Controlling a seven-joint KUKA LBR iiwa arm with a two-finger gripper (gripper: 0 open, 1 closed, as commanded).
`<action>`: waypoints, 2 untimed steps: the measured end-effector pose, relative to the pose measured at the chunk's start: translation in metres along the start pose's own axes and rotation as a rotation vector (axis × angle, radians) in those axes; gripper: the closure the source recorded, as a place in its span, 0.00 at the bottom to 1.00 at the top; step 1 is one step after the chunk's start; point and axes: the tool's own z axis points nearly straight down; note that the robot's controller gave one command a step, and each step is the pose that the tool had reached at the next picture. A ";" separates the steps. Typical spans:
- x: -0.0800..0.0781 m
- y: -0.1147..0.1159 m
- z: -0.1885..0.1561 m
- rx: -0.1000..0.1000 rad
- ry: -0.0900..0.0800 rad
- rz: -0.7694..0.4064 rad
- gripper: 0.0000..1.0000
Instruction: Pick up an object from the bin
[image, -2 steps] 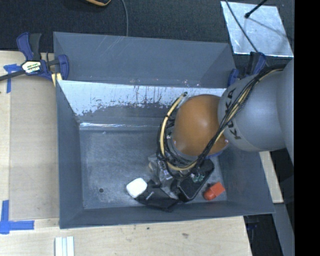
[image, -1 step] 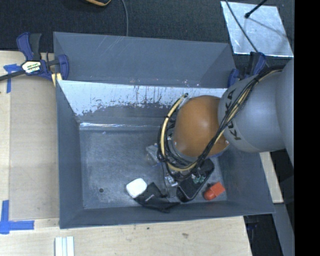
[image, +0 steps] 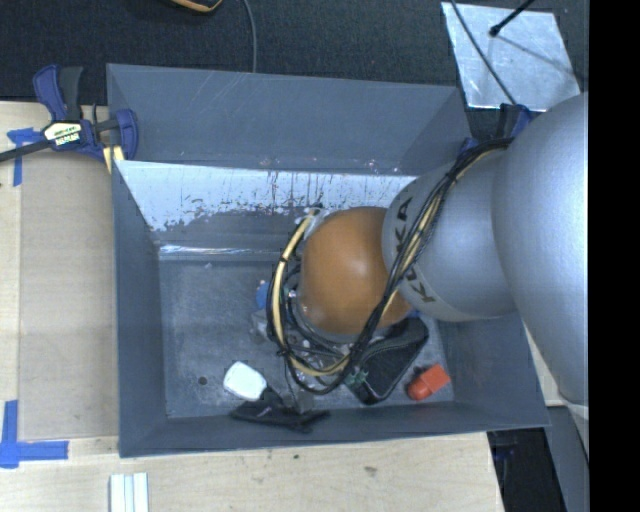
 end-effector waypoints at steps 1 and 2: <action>-0.019 0.058 -0.002 0.000 -0.004 0.030 0.00; -0.050 -0.048 -0.001 0.009 -0.006 0.117 0.00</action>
Offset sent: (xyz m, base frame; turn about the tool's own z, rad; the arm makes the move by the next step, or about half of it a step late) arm -0.0017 0.0567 0.0020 0.0357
